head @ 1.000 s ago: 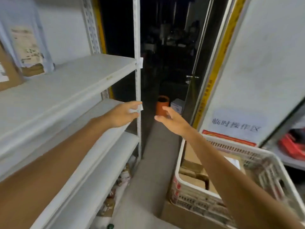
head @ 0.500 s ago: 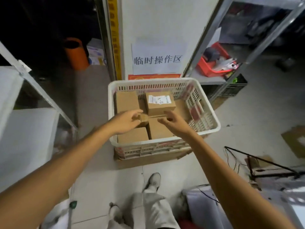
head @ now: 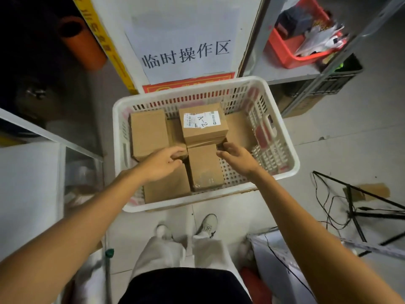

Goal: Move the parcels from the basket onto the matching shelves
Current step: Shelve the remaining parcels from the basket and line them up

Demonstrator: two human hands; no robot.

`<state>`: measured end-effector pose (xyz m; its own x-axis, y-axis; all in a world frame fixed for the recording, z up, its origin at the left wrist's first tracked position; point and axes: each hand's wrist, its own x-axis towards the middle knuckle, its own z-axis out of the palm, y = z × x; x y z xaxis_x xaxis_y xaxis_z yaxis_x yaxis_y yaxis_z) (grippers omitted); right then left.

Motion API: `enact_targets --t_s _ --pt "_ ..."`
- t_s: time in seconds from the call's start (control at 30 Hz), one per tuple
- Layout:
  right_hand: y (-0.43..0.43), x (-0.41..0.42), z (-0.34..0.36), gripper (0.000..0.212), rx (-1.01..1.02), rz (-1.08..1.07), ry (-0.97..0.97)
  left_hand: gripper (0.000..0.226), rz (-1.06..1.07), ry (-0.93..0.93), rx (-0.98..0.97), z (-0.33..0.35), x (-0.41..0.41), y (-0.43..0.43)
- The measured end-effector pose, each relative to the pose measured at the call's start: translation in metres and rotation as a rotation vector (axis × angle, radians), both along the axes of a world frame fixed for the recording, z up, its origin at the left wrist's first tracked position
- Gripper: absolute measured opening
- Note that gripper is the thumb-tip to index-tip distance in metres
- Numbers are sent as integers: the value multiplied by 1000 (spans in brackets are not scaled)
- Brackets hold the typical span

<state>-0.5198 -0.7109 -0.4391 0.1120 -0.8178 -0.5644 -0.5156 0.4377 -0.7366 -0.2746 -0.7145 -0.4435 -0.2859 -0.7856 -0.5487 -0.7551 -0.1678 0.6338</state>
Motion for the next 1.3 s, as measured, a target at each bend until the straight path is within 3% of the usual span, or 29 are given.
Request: enact_targets --t_s 0.33,0.6,0.77,0.93,1.1,1.3 --pt "-53 -30 -36 50 95 -85 110 41 30 79 163 -56 -27 -90" --pt "-139 -38 -119 50 164 -62 27 42 315 3 160 -130 -24 -132" --pt "-194 -36 -176 51 141 -161 -26 63 507 -6 97 -175 -27 -158" --pt "-207 -28 -215 35 151 -369 -140 69 572 52 -75 -205 -57 -166" --pt "-193 -30 -241 46 159 -395 -206 91 773 188 -31 -223 -70 -158" --pt "-180 -37 -235 47 299 -473 -318 99 811 107 10 -220 -77 -142"
